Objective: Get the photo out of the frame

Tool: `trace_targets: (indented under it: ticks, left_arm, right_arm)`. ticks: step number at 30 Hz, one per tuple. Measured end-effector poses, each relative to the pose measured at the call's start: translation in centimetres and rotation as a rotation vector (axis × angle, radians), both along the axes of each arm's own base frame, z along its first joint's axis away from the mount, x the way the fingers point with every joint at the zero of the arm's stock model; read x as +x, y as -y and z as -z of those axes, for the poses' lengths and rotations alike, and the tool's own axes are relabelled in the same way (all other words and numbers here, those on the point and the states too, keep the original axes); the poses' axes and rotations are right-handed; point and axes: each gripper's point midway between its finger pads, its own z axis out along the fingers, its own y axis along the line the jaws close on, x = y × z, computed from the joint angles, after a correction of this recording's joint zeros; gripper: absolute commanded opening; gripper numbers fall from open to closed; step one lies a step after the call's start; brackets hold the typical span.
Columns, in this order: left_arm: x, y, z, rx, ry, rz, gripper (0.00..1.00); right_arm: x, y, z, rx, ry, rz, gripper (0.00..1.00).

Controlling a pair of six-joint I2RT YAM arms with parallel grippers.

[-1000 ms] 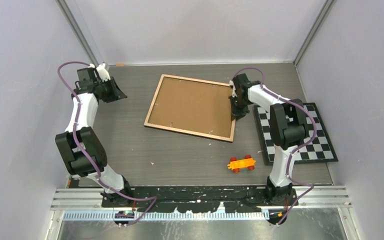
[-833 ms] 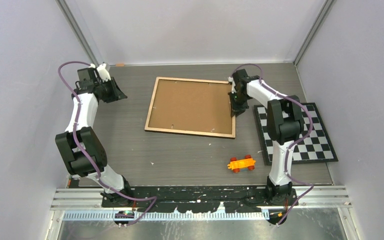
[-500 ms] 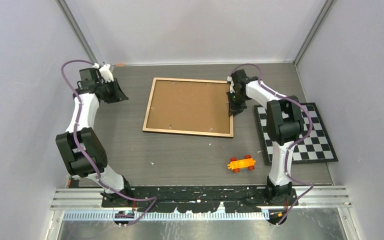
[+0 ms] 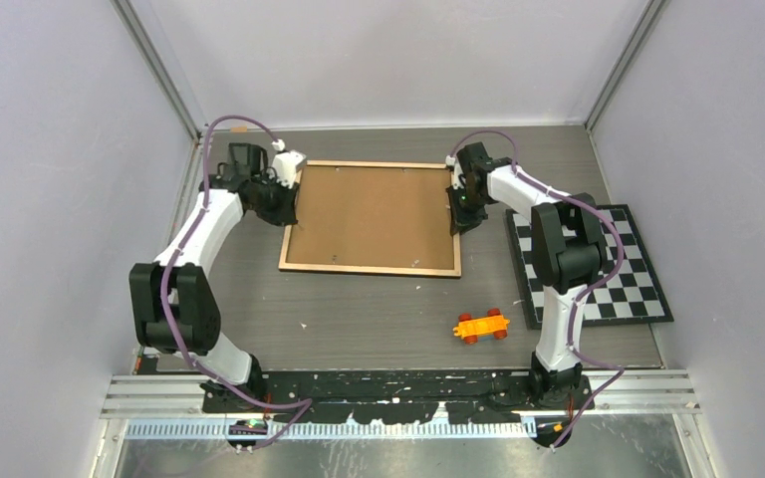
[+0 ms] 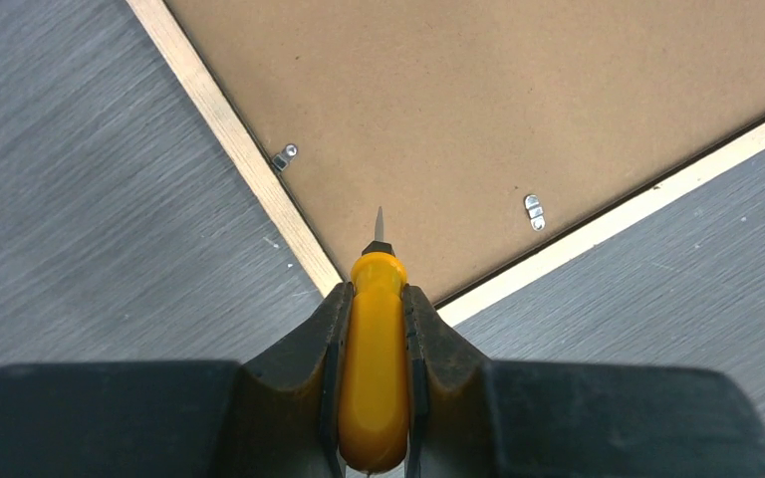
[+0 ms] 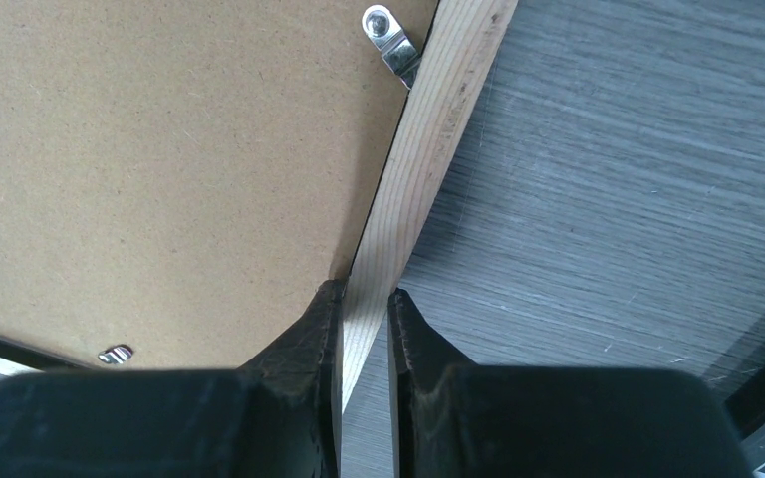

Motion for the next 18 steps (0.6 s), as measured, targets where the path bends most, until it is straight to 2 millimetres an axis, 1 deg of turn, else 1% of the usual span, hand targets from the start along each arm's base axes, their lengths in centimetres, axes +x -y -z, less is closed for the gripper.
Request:
trace_targets:
  ticks: [4, 8, 15, 18]
  left_arm:
    - [0.2, 0.7, 0.3, 0.065, 0.02, 0.048, 0.0]
    - [1.2, 0.9, 1.1, 0.142, 0.037, 0.083, 0.0]
    - [3.3, 0.6, 2.8, 0.231, 0.04, 0.098, 0.0]
    - [4.0, 0.2, 3.2, 0.254, 0.042, 0.09, 0.0]
  right_arm:
    - [0.0, 0.0, 0.0, 0.0, 0.0, 0.003, 0.01]
    - [0.0, 0.0, 0.0, 0.001, -0.001, 0.005, 0.01]
    - [0.0, -0.1, 0.0, 0.002, -0.005, 0.006, 0.01]
    - [0.0, -0.1, 0.0, 0.003, -0.009, 0.007, 0.02]
